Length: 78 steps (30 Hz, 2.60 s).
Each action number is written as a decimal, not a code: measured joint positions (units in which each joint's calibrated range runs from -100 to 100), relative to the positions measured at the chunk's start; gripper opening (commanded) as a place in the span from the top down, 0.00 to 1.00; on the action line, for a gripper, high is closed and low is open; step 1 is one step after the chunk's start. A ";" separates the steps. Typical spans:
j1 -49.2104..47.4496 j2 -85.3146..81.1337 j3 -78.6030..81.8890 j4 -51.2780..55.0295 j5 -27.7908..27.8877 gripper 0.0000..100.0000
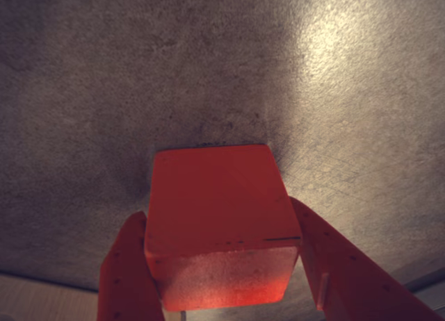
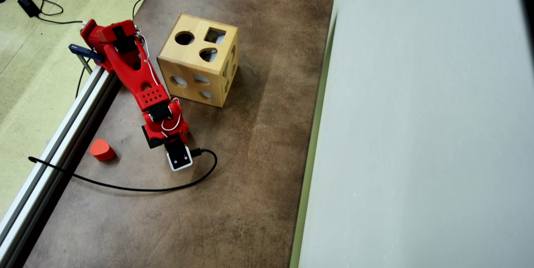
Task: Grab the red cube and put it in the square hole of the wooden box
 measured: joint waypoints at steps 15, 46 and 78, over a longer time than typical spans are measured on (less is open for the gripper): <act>-0.79 -0.08 -0.09 0.00 0.00 0.98; -0.86 -34.07 0.00 24.29 -26.47 0.98; -27.81 -51.53 0.00 24.62 -47.18 0.98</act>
